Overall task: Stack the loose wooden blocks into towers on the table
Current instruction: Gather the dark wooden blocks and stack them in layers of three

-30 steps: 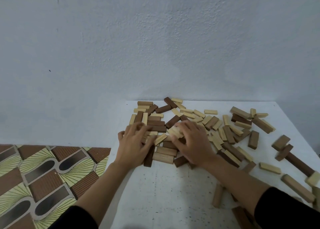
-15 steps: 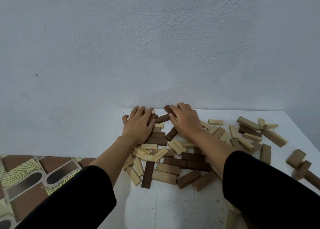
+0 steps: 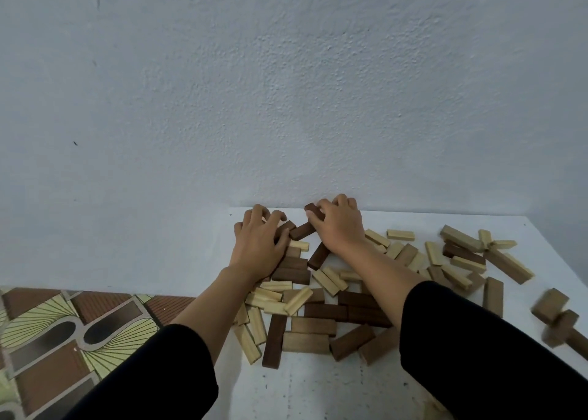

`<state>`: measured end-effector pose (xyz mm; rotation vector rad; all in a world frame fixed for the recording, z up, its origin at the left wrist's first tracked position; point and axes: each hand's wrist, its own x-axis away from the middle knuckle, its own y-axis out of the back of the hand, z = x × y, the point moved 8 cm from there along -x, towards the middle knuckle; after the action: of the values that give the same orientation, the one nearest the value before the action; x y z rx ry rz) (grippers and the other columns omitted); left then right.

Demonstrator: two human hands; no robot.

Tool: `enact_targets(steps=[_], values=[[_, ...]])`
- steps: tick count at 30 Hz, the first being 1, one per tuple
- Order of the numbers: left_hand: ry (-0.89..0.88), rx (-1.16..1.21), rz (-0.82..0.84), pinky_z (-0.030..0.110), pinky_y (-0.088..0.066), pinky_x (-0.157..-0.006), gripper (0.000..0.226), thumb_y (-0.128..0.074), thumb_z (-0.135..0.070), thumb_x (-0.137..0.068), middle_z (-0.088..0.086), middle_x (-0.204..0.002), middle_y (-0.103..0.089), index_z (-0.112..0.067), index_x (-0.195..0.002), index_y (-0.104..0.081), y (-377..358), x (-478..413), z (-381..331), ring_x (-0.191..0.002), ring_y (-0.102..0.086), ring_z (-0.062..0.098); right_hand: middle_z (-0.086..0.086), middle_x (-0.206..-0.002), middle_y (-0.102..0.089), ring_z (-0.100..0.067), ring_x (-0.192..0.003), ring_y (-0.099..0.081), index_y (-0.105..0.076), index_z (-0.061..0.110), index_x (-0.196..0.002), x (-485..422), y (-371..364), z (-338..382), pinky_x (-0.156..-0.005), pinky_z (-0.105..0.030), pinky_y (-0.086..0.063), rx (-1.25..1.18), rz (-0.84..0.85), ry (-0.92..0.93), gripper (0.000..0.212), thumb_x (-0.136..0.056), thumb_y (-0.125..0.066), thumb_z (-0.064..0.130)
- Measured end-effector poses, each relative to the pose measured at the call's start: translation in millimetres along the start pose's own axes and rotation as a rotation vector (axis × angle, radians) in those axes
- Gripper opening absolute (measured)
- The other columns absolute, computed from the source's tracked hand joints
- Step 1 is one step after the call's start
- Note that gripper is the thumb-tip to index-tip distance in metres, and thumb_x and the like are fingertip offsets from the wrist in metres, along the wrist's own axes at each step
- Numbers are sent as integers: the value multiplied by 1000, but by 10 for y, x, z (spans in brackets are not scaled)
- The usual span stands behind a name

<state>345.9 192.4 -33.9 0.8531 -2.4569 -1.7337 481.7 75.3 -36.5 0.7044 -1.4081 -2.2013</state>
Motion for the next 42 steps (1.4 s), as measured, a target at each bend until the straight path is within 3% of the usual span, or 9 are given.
enact_targets(steps=[6, 10, 15, 20, 23, 27, 32, 37, 42], values=[[10, -41, 32, 42, -33, -99, 33, -48, -42, -102, 2, -126, -52, -22, -122, -65, -60, -29, 59, -121, -44, 24, -8, -122, -48, -27, -112, -48, -61, 16, -117, -4, -22, 41, -98, -37, -42, -61, -28, 1, 30, -99, -54, 39], [-25, -26, 1, 43, -37, -93, 29, -48, -38, -103, 2, -116, -56, -18, -114, -65, -46, -31, 26, -114, -46, 24, -7, -120, -46, -23, -107, -50, -60, 11, -118, 96, 42, 81, -89, -36, -49, -132, -63, 109, 30, -100, -55, 34], [-92, 32, -86, 39, -32, -92, 35, -38, -34, -104, -1, -117, -54, -20, -120, -66, 98, 70, -64, -113, -46, 19, -1, -121, -44, -16, -105, -52, -58, 11, -124, 432, 203, 186, -87, -33, -49, -189, -106, 301, 35, -103, -50, 37], [-200, 115, 33, 37, -30, -101, 33, -42, -46, -101, -10, -122, -46, -26, -119, -61, 172, 242, -111, -117, -43, 11, 4, -123, -47, -9, -106, -48, -60, 16, -123, 707, 226, 108, -99, -37, -42, -158, -22, 341, 36, -102, -47, 43], [-266, 107, 111, 38, -26, -104, 41, -39, -54, -96, -11, -133, -46, -30, -116, -65, 171, 363, -138, -128, -40, 8, 6, -126, -50, -13, -119, -46, -60, 21, -125, 832, 177, 142, -104, -43, -39, -72, 73, 398, 39, -100, -46, 47], [-244, 76, 210, 42, -20, -114, 49, -33, -57, -97, -14, -152, -38, -35, -134, -58, 154, 498, -92, -143, -28, 8, 4, -135, -51, -16, -129, -43, -57, 21, -134, 983, 249, 169, -110, -44, -36, -82, 71, 371, 46, -101, -45, 49], [-161, 85, 186, 42, -18, -118, 60, -28, -66, -98, -16, -159, -27, -39, -149, -40, 413, 997, -141, -148, -19, 5, 3, -143, -45, -16, -139, -33, -52, 21, -141, 1540, 438, 310, -117, -46, -31, -146, 69, 325, 57, -100, -36, 59], [-203, -131, 250, 44, -4, -120, 91, -37, -83, -89, -6, -167, 21, -42, -159, 4, 391, 1613, -143, -154, 19, 16, -5, -166, -14, -22, -155, 4, -26, 35, -155, 2077, 224, 509, -122, -59, -5, 78, 183, 413, 75, -94, -27, 77], [-198, -152, 240, 50, -11, -124, 90, -31, -83, -90, -1, -165, 29, -41, -159, 8, 336, 1635, -111, -154, 20, 22, -6, -168, 10, -22, -151, 26, 3, 43, -158, 2060, 72, 437, -121, -60, 3, 191, 250, 374, 78, -92, -9, 82]])
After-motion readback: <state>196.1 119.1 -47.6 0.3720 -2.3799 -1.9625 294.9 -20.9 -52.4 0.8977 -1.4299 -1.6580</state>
